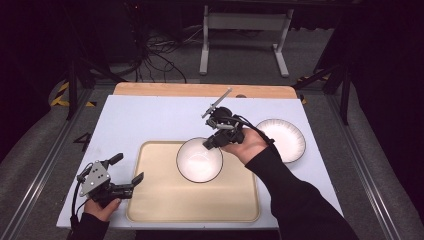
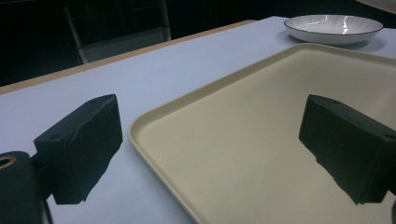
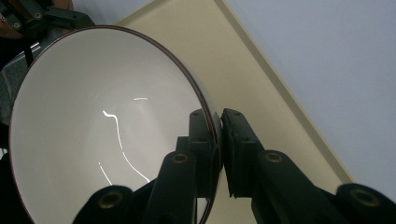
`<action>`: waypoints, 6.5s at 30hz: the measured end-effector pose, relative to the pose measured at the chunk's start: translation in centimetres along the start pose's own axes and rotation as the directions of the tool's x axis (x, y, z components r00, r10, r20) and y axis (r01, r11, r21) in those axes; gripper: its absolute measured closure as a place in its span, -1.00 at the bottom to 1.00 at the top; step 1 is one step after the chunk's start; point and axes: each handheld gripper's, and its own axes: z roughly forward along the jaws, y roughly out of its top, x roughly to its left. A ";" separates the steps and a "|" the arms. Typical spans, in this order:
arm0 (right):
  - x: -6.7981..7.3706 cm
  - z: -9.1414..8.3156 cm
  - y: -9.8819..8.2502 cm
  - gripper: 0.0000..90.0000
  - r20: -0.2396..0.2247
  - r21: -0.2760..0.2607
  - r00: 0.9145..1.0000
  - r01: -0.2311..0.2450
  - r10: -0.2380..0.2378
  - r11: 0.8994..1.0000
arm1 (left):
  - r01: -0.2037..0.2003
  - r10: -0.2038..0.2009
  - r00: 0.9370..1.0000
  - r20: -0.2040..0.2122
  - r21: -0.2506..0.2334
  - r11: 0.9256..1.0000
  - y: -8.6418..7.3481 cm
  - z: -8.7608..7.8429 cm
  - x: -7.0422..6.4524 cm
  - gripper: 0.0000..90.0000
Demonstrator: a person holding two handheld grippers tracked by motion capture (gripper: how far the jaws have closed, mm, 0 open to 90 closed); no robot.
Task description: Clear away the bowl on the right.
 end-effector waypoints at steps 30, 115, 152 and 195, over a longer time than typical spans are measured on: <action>-0.3 7.3 -0.4 0.82 -0.001 0.157 1.000 -0.023 0.023 0.987 | -0.002 0.002 1.000 0.002 -0.001 1.000 0.0 0.0 0.0 -0.85; 1.5 0.4 -5.5 -1.00 0.188 -0.505 0.972 0.217 -0.140 0.835 | 0.002 -0.002 1.000 0.001 -0.003 1.000 0.0 0.0 0.0 -0.85; -2.6 -3.3 -17.8 -1.00 0.327 -0.681 0.944 0.201 0.046 0.704 | 0.003 -0.003 1.000 0.007 -0.005 1.000 0.0 0.0 0.0 -0.86; -3.9 3.2 -25.5 -1.00 0.335 -0.744 0.934 0.182 0.123 0.643 | -0.001 0.001 1.000 0.015 0.000 1.000 0.0 -0.1 0.1 -0.87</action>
